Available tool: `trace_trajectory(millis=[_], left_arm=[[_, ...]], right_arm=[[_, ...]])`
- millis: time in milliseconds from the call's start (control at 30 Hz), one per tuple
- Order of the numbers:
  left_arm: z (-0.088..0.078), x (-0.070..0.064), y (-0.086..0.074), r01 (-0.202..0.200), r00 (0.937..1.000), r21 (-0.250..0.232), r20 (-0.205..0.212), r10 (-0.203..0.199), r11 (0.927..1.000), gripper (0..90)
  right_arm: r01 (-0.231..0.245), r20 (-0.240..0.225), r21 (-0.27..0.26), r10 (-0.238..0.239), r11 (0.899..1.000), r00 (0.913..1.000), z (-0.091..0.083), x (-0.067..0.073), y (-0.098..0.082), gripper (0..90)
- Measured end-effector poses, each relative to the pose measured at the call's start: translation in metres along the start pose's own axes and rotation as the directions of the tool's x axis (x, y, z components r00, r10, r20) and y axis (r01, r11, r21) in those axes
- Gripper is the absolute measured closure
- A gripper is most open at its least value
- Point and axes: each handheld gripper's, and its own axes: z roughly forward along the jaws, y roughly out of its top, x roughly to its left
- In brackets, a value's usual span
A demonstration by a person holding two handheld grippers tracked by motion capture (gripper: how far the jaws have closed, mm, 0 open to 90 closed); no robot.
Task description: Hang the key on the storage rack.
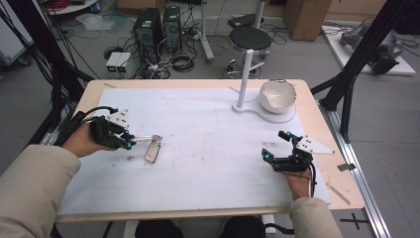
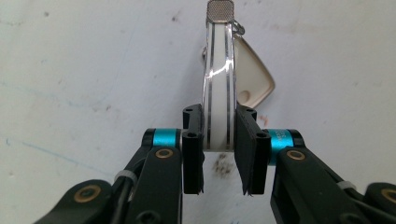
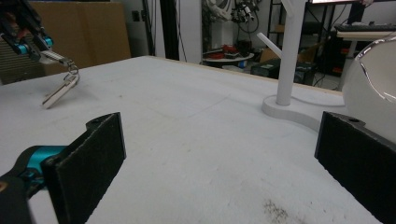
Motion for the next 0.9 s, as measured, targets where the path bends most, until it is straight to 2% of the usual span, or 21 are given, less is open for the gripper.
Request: trace_trajectory(millis=[33,100,133,167,233,267,300,367,400,433,500,700,733,800,833,867,900], left_arm=[[-0.001,-0.002,0.004,-0.005,1.0,-0.007,-0.003,0.005,1.0,73.8],[-0.002,-0.004,0.012,0.007,1.0,-0.036,0.003,-0.007,0.9993,73.9],[-0.003,-0.006,0.015,0.016,0.9999,-0.056,0.0,-0.016,0.9983,73.9],[-0.004,-0.006,0.019,0.011,0.9999,-0.066,0.011,-0.011,0.9977,73.8],[-0.003,-0.009,0.024,0.021,0.9996,-0.093,0.023,-0.019,0.9955,73.8],[-0.003,-0.01,0.027,0.015,0.9995,-0.101,0.028,-0.012,0.9948,73.8],[-0.003,-0.012,0.03,0.018,0.9994,-0.112,0.03,-0.015,0.9935,73.8],[-0.002,-0.015,0.035,0.017,0.9988,-0.139,0.048,-0.011,0.9902,73.8],[-0.002,-0.015,0.037,0.015,0.9987,-0.146,0.051,-0.007,0.9891,73.8],[-0.002,-0.016,0.041,0.008,0.9982,-0.152,0.06,0.001,0.9883,73.8],[-0.002,-0.019,0.046,-0.004,0.9981,-0.158,0.06,0.013,0.9875,73.7],[-0.001,-0.029,0.069,-0.037,0.9954,-0.194,0.079,0.054,0.9804,73.7],[-0.001,-0.031,0.073,-0.041,0.9951,-0.197,0.08,0.058,0.9795,73.8],[0.001,-0.033,0.081,-0.05,0.9928,-0.215,0.096,0.072,0.9753,73.8],[0.002,-0.034,0.085,-0.049,0.9927,-0.222,0.097,0.072,0.9737,73.8],[0.003,-0.035,0.088,-0.056,0.9913,-0.231,0.103,0.082,0.9714,73.8],[0.004,-0.036,0.092,-0.057,0.9909,-0.235,0.106,0.084,0.9704,73.8]], right_arm=[[0.0,0.0,0.0,0.0,1.0,1.0,0.0,0.0,0.0,0.9],[-0.003,-0.039,0.026,0.004,1.0,0.9992,0.003,0.0,0.011,0.9],[-0.003,-0.039,0.026,0.004,1.0,0.9992,0.003,0.0,0.011,0.9],[0.013,-0.064,0.03,-0.011,0.999,0.9979,0.005,0.001,0.02,0.9],[0.011,-0.076,0.029,-0.009,1.0,0.9971,0.006,0.001,0.025,0.9],[0.013,-0.105,0.03,-0.01,0.999,0.9944,0.008,0.002,0.035,0.9],[0.013,-0.105,0.03,-0.01,0.999,0.9944,0.008,0.002,0.035,0.9],[0.017,-0.151,0.031,-0.012,0.999,0.9885,0.012,0.005,0.05,0.9],[0.017,-0.151,0.031,-0.012,0.999,0.9885,0.012,0.005,0.05,0.9],[-0.002,-0.201,0.037,0.009,0.999,0.9794,0.017,0.006,0.06,0.9],[-0.001,-0.215,0.037,0.009,0.999,0.9766,0.019,0.007,0.063,0.9],[0.089,-0.29,0.091,-0.059,0.992,0.9552,0.034,0.015,0.09,0.9],[0.124,-0.313,0.11,-0.084,0.986,0.9459,0.04,0.019,0.099,0.9],[0.154,-0.342,0.119,-0.105,0.981,0.9336,0.046,0.024,0.107,0.9],[0.154,-0.342,0.119,-0.105,0.981,0.9336,0.046,0.024,0.107,0.9],[0.181,-0.375,0.134,-0.119,0.974,0.9193,0.052,0.03,0.114,0.9],[0.181,-0.375,0.134,-0.119,0.974,0.9193,0.052,0.03,0.114,0.9]])
